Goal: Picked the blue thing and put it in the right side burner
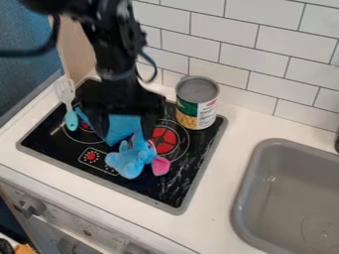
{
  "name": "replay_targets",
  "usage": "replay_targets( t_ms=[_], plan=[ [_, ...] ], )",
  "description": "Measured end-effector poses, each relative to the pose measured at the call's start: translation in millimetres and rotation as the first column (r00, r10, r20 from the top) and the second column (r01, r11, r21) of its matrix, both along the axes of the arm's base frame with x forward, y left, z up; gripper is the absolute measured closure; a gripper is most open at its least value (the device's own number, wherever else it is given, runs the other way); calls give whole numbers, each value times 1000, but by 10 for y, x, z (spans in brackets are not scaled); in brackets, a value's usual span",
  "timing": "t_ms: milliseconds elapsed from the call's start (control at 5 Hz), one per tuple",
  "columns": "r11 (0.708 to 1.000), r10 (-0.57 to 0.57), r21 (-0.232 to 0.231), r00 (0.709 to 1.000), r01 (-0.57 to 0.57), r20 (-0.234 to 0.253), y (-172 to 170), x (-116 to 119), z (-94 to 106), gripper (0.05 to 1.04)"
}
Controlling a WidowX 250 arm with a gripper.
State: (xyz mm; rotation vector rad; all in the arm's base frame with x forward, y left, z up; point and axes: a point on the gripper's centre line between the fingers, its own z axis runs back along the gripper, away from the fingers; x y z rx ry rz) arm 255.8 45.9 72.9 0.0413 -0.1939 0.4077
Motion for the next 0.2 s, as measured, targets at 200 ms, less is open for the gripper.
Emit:
replay_targets(
  t_ms=[200],
  plan=[
    [1000,12,-23,998,-11,56,85,-16,291,83]
  ],
)
